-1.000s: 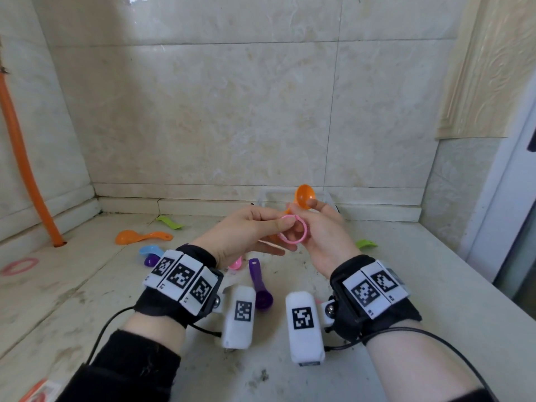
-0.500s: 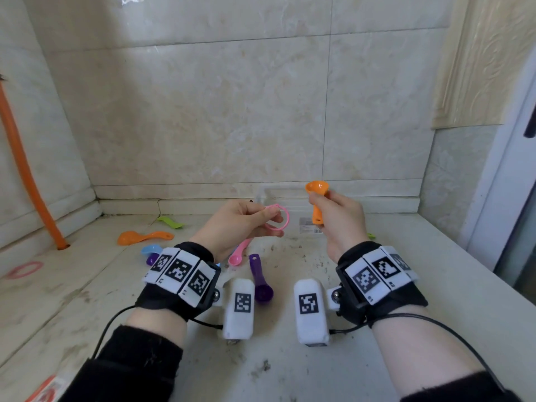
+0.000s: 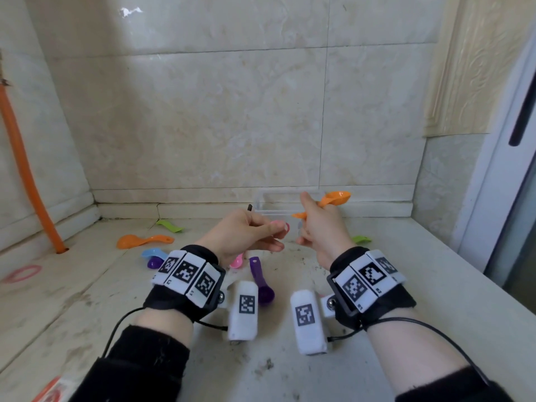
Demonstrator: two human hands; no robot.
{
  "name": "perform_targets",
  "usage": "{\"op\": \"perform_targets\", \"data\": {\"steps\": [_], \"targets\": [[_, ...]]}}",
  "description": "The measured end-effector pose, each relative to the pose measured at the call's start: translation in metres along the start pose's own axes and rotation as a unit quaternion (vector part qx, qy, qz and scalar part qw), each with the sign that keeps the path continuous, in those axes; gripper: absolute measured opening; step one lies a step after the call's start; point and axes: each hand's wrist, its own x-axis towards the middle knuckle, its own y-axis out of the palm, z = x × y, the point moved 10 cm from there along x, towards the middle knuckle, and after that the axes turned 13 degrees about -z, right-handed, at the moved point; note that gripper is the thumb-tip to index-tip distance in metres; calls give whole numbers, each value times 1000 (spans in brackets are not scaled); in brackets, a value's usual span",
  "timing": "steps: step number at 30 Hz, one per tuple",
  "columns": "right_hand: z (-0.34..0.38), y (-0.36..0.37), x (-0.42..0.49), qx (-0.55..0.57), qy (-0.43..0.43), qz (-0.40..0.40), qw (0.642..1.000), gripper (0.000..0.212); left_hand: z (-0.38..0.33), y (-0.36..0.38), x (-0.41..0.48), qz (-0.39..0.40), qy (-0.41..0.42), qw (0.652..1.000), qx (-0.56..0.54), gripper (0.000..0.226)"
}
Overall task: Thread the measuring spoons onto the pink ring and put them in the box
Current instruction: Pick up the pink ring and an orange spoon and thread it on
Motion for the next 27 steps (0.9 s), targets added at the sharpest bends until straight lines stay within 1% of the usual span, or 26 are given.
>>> {"op": "perform_targets", "data": {"steps": [3,5,9,15,18,21,27], "targets": [[5,11,-9,29,-22,40,999,27,0,5,-1,23,5,1000,-8,25],[6,12,-10,43,-24,50,998,26,-4,9,-2,33,16,999,-15,24],[7,13,-11,50,-25,61,997,21,-7,6,1,15,26,999,-28,20],[13,18,-15,88,-44,86,991,18,-6,-4,2,-17,38,999,17,15],[17,18,-16,115,-54,86,988,14,-9,-6,0,-25,59,995,78,8],[18,20,-18,96,-67,94,989,13,-13,-1,-2,-12,81,988,130,7],[20,18,-20,113,-65,100,986,13,-14,-4,0,-34,97,976,193,8]]}}
